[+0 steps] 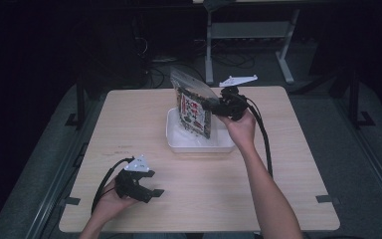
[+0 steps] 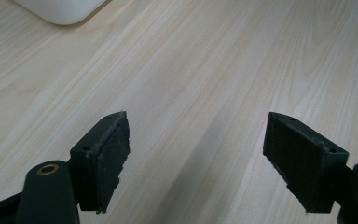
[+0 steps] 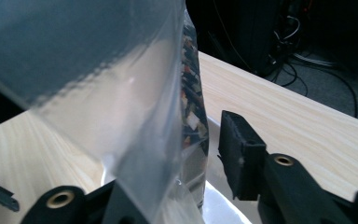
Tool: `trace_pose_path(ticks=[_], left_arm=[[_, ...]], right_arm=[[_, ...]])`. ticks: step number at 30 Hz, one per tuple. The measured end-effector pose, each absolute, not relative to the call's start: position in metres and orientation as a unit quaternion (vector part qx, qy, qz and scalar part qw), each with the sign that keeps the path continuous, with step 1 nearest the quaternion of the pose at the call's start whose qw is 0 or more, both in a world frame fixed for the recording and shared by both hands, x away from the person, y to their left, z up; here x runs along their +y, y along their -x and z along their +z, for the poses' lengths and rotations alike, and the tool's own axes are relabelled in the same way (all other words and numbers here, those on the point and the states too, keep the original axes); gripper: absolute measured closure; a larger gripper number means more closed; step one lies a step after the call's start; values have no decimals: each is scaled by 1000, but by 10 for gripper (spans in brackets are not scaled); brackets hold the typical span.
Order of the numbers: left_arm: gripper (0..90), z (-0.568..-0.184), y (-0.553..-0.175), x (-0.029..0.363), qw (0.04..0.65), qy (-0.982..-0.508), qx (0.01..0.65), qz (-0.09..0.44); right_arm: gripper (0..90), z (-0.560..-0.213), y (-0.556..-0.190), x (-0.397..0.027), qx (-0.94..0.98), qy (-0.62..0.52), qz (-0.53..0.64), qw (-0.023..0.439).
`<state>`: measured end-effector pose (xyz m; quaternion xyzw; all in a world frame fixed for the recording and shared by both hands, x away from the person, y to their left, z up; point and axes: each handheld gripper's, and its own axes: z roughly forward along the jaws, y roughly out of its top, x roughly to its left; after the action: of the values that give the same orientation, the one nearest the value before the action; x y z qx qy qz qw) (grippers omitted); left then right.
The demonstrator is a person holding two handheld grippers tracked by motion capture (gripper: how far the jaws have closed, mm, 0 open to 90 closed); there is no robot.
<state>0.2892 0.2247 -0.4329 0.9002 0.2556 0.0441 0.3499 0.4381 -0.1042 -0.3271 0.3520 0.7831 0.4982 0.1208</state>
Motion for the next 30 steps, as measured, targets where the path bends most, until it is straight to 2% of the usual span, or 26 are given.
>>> trace_pose_path(ticks=[13, 30], left_arm=[[220, -433, -289, 224, 351, -899, 257, 44], [219, -432, -290, 222, 350, -901, 254, 44]], right_arm=[[527, -324, -431, -110, 786, -348, 498, 112], [475, -325, -419, -122, 785, -344, 505, 98]])
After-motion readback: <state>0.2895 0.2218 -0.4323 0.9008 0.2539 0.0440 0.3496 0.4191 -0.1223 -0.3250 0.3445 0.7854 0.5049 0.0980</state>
